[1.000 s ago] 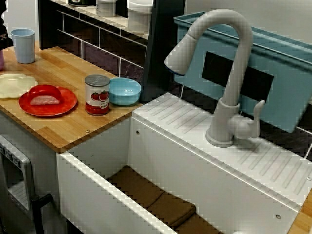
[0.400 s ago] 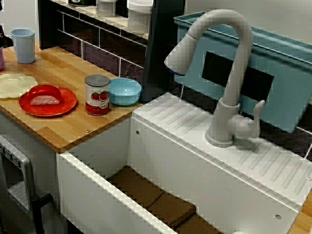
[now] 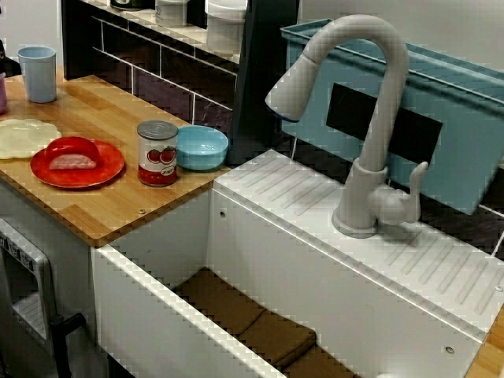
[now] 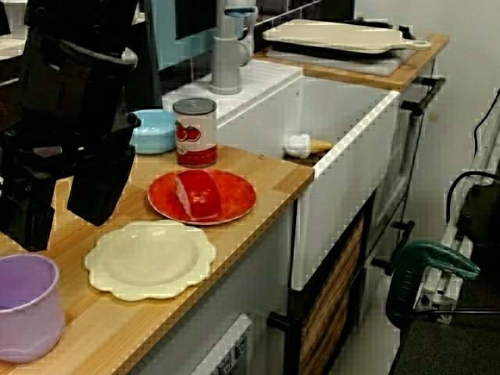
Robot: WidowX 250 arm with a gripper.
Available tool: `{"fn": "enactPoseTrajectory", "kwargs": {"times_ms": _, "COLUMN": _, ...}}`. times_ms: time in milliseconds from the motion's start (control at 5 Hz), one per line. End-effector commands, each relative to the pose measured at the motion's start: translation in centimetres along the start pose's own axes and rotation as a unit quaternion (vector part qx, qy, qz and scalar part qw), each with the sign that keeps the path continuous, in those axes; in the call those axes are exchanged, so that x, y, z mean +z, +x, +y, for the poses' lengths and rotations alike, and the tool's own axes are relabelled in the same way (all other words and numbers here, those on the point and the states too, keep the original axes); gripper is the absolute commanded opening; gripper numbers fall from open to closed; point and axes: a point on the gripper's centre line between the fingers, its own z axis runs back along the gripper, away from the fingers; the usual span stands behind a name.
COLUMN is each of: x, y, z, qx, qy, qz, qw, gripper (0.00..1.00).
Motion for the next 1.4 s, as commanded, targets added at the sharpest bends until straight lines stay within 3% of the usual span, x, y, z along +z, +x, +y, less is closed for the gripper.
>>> {"fn": "enactPoseTrajectory", "kwargs": {"times_ms": 0, "x": 1.0, "y": 1.4, "z": 1.4, "qx": -0.002, "qy": 0.028, "qz": -0.013, "qw": 0.9995, "gripper": 1.0}}
{"fn": "enactPoseTrajectory", "kwargs": {"times_ms": 1200, "x": -0.6, "y": 2.6, "z": 1.2, "qx": 0.004, "qy": 0.031, "qz": -0.002, "qw": 0.9995, "gripper": 1.0}}
